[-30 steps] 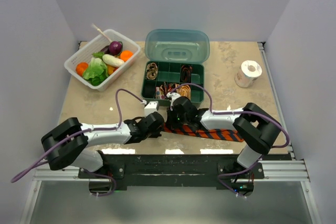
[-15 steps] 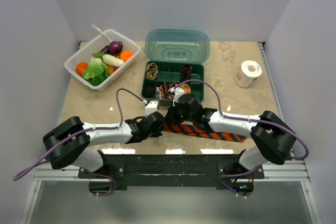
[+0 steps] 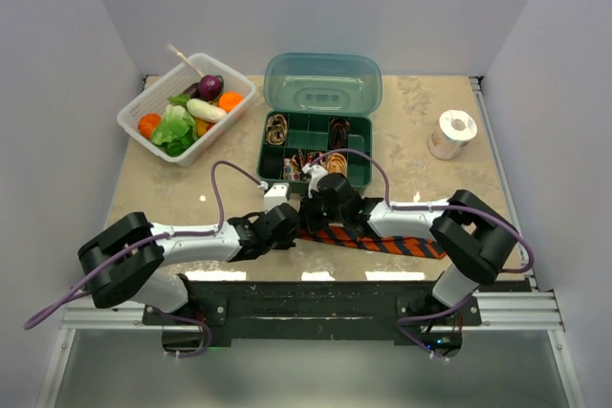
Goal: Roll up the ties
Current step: Roll the tie at the center of the board.
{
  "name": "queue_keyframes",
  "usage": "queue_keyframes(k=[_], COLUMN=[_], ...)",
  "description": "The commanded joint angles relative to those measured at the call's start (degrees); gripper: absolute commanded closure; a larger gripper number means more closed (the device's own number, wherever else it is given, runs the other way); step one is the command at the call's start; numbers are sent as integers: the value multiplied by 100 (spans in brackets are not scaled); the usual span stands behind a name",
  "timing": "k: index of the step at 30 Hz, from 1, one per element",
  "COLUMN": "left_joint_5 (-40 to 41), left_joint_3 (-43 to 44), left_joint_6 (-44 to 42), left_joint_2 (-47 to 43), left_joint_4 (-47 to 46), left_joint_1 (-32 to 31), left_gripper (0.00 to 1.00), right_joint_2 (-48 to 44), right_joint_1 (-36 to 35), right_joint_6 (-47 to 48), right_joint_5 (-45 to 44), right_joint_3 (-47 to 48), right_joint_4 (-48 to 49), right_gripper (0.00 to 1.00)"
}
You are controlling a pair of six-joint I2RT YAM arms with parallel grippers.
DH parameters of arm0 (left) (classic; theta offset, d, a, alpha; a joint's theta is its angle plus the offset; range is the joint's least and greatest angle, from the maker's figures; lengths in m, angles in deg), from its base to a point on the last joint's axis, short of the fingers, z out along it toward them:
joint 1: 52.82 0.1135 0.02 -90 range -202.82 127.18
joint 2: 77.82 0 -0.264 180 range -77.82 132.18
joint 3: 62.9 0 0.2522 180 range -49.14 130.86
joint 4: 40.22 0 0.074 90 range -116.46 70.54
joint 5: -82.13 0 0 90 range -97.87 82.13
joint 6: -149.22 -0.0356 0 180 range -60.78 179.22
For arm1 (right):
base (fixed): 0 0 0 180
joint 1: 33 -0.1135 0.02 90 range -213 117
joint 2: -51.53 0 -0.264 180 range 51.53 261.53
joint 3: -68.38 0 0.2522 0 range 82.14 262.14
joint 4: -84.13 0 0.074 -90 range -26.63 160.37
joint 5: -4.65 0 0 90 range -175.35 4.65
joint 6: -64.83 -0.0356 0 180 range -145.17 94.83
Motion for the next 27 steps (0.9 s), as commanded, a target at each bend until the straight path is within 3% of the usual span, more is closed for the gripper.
queue_keyframes(k=[1,8,18,27], left_joint_5=[195,186,230,248], left_joint_3=[45,54,63,54], left_joint_6=[95,78,87,95], left_joint_2=[-85,-50,-68,-252], left_joint_4=[-108,-135,-91,120], left_joint_1=[-7,-7,-7,-7], left_gripper=[100,100,100,100], right_joint_2=[-203,-319,367,683], right_joint_1=[-6,3,-6,3], right_joint_6=[-102,-102,-278,-191], right_joint_5=[165,182,560,402], right_joint_3=[101,127,66,100], right_joint_4=[516,507,1131,1044], right_gripper=[100,100,100,100])
